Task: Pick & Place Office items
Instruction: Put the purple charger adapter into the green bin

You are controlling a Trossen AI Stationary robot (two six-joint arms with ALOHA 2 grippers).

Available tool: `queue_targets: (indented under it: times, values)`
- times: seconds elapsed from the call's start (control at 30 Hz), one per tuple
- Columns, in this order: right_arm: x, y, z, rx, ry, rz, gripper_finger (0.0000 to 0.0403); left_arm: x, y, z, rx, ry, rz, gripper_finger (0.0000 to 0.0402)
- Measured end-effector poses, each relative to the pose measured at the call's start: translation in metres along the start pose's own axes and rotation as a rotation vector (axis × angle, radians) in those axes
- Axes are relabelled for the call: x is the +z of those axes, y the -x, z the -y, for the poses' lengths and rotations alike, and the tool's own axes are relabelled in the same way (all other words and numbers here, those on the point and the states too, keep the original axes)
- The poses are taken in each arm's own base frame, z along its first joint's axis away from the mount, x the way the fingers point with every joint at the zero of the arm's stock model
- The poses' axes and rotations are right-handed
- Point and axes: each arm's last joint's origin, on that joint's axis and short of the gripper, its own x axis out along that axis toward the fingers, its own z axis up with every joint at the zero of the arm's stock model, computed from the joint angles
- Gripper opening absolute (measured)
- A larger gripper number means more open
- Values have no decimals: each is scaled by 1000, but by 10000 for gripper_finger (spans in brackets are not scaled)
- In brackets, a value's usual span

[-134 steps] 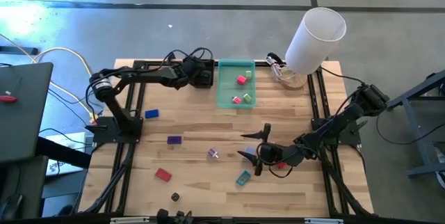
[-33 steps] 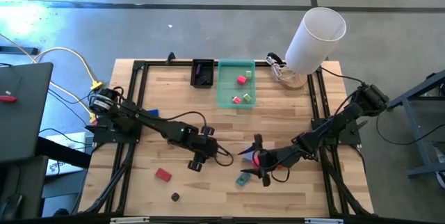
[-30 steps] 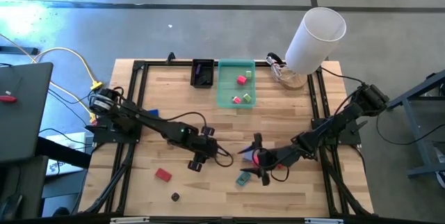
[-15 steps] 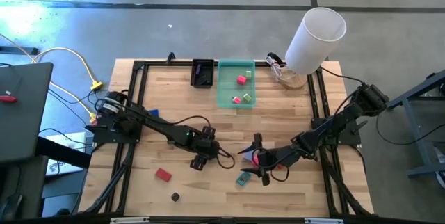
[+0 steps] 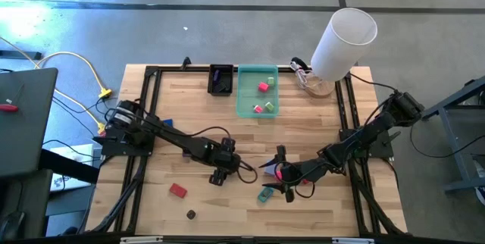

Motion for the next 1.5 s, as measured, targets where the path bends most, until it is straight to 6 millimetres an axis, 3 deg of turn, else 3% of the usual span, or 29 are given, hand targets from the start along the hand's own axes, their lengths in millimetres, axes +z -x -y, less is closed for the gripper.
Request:
queue_targets:
  times: [0.37, 0.53, 0.77, 0.83, 1.03, 1.17, 1.3, 1.5]
  values:
    - [-1, 0, 0, -1, 5, -12, 270, 0, -10, 5, -12, -35, -6, 294]
    - [-1, 0, 0, -2, 5, -12, 270, 0, -9, 10, -15, -46, -5, 237]
    - [-1, 0, 0, -3, 5, -13, 270, -1, -9, 13, -8, 11, -14, 123]
    - [-1, 0, 0, -2, -3, -14, 270, -1, -9, 12, 12, 40, -15, 120]
    - [-6, -2, 6, -35, -113, -58, 270, -2, -3, 10, 160, 85, -8, 120]
    - [-9, -5, 16, -92, -250, -78, 270, -1, 9, 10, 416, 64, 17, 120]
    - [-13, -11, 34, -145, -427, -91, 270, 2, 22, 26, 647, -11, 70, 120]
    - [-20, -16, 60, -228, -581, -117, 270, 13, 36, 57, 789, -114, 200, 120]
